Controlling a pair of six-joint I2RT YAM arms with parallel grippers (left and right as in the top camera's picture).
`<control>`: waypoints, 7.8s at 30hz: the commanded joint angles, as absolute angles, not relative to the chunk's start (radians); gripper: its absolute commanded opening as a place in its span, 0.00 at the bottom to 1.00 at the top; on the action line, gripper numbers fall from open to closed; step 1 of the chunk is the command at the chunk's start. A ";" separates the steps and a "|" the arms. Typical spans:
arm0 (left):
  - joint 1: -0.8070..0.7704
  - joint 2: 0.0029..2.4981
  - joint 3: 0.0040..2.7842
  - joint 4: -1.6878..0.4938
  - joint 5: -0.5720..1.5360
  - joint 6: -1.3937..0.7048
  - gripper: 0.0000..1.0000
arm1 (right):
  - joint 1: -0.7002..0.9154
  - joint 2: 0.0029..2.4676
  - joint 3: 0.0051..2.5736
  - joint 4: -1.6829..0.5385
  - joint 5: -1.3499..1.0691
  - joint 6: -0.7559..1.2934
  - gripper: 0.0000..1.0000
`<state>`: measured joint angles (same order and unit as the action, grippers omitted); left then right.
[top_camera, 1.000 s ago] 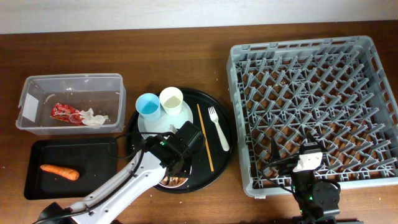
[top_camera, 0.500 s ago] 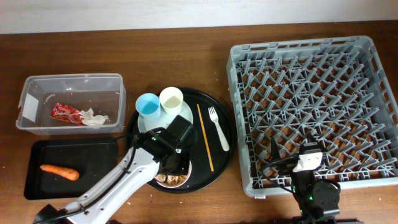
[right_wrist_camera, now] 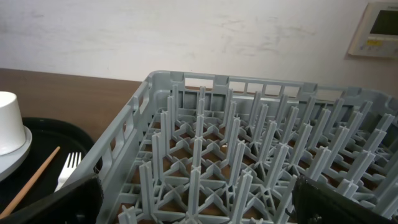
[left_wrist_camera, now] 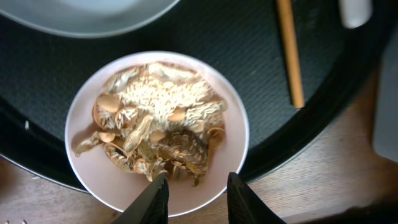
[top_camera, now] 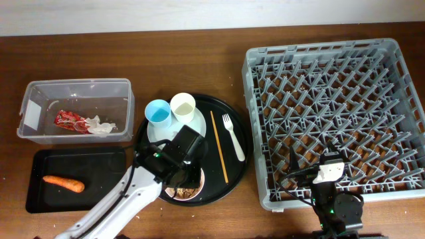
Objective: Sort waste into correct bins and load items into the dishwasher rack
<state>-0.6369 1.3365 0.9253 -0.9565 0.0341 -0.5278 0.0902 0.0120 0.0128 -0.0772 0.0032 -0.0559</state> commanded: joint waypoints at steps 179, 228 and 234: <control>-0.736 1.350 1.047 -1.092 -0.363 -0.473 0.01 | 0.084 0.007 0.006 -0.081 0.015 -0.052 0.99; 1.157 1.277 0.653 -0.694 1.516 0.092 0.00 | 0.084 0.007 0.006 -0.081 0.015 -0.052 0.99; 1.157 1.277 0.653 -0.730 1.524 0.129 0.00 | 0.084 0.007 0.006 -0.081 0.015 -0.052 0.99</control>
<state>1.1519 1.2736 0.6582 -0.7525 1.5108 0.0906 0.0902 0.0120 0.0128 -0.0772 0.0032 -0.0559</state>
